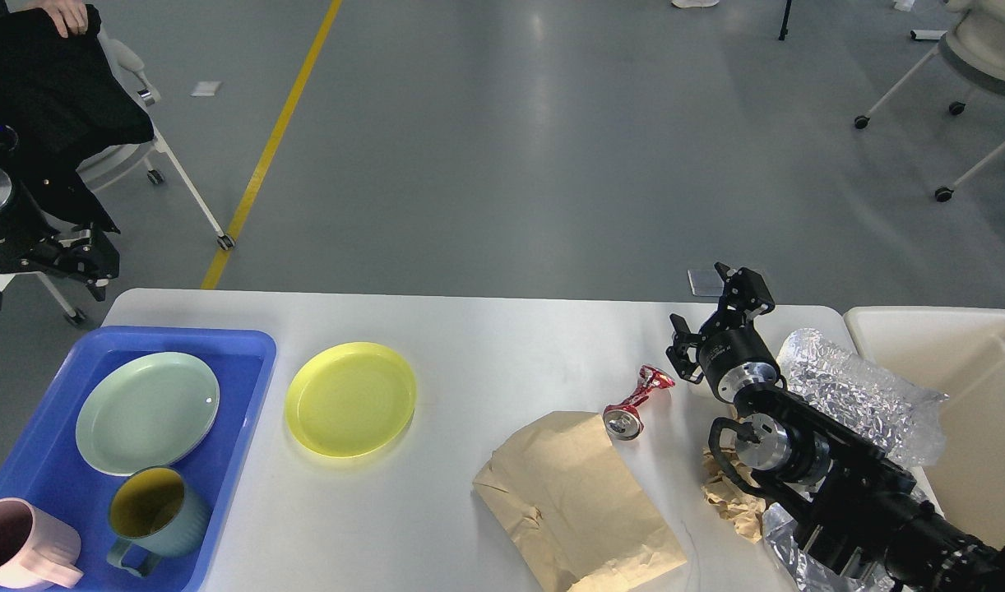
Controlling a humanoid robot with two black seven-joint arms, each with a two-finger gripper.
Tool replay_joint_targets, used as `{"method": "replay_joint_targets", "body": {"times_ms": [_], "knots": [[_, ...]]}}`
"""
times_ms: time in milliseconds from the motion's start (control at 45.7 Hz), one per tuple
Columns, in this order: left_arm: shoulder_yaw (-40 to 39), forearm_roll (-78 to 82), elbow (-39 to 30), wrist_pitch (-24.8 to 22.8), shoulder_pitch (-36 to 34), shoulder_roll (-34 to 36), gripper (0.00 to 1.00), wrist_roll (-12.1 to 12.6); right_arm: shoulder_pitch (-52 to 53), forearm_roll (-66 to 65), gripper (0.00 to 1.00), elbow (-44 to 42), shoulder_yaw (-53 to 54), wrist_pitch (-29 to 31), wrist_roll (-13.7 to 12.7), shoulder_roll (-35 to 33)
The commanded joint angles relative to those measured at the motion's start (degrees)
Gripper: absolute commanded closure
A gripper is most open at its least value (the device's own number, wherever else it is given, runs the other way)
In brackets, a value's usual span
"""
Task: Tidy desktop
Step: 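Reach the left gripper to the yellow plate edge and grasp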
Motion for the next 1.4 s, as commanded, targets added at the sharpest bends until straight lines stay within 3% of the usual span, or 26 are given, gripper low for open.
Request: {"method": "replay_joint_targets", "body": {"times_ms": [0, 175, 350, 568, 721, 853, 1049, 1224, 1377], "knots": [[-0.8, -1.1, 0.3, 0.0, -1.2, -3.9, 0.04, -0.2, 0.0, 0.0, 0.00, 0.0, 0.0, 0.0, 0.0, 0.0], [-2.3, -6.0, 0.4, 0.0, 2.7, -9.7, 0.04, 0.0, 0.0, 0.0, 0.00, 0.0, 0.0, 0.0, -0.1, 0.0], [-11.5, -6.0, 0.5, 0.0, 11.4, -13.4, 0.04, 0.9, 0.0, 0.0, 0.00, 0.0, 0.0, 0.0, 0.0, 0.0], [-14.2, -5.9, 1.8, 12.9, 22.4, -23.5, 0.04, 1.3, 0.0, 0.0, 0.00, 0.0, 0.0, 0.0, 0.0, 0.0], [-14.9, -6.2, 2.0, 21.1, 24.3, -24.0, 0.04, 1.8, 0.0, 0.0, 0.00, 0.0, 0.0, 0.0, 0.0, 0.0], [-18.1, -6.3, 2.0, 24.7, 27.3, -24.2, 0.04, 1.9, 0.0, 0.0, 0.00, 0.0, 0.0, 0.0, 0.0, 0.0], [-19.4, -10.2, 1.9, 25.5, 29.0, -24.2, 0.06, 3.1, 0.0, 0.0, 0.00, 0.0, 0.0, 0.0, 0.0, 0.0], [-19.3, -14.9, 1.2, 24.9, 29.2, -22.8, 0.06, 7.6, 0.0, 0.0, 0.00, 0.0, 0.0, 0.0, -0.1, 0.0], [-19.3, -15.0, 0.5, 24.7, 29.4, -20.5, 0.06, 8.4, 0.0, 0.0, 0.00, 0.0, 0.0, 0.0, -0.1, 0.0]]}}
